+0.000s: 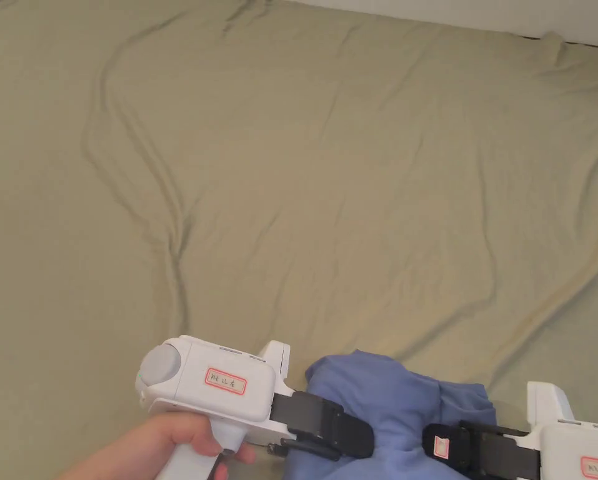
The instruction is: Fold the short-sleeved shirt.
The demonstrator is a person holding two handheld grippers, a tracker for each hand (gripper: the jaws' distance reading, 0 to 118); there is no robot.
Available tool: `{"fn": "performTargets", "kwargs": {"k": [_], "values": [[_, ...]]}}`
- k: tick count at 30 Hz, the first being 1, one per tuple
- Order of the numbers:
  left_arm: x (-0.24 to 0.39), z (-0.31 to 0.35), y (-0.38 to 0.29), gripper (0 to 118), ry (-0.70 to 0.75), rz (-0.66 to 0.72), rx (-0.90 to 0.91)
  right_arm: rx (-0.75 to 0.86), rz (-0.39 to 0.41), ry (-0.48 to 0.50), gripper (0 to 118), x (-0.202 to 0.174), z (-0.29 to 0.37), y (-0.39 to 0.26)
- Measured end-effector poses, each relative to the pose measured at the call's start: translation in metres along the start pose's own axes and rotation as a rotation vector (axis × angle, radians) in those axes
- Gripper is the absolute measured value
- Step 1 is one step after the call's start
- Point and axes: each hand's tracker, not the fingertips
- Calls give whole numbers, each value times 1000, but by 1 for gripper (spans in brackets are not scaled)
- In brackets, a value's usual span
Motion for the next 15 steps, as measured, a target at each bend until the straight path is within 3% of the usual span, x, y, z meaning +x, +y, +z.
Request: {"fn": "performTargets", "kwargs": {"k": [2, 7, 11, 15], "values": [[7, 20, -1, 16, 50, -13, 13, 35, 55, -35, 0, -15, 9, 0], [21, 111, 4, 16, 208, -84, 30, 122, 60, 112, 0, -56, 42, -6], [27, 216, 26, 16, 493, -107, 30, 99, 130, 112, 0, -99, 46, -12], [28, 306, 36, 16, 787, -83, 35, 88, 169, 127, 0, -111, 40, -19]]}}
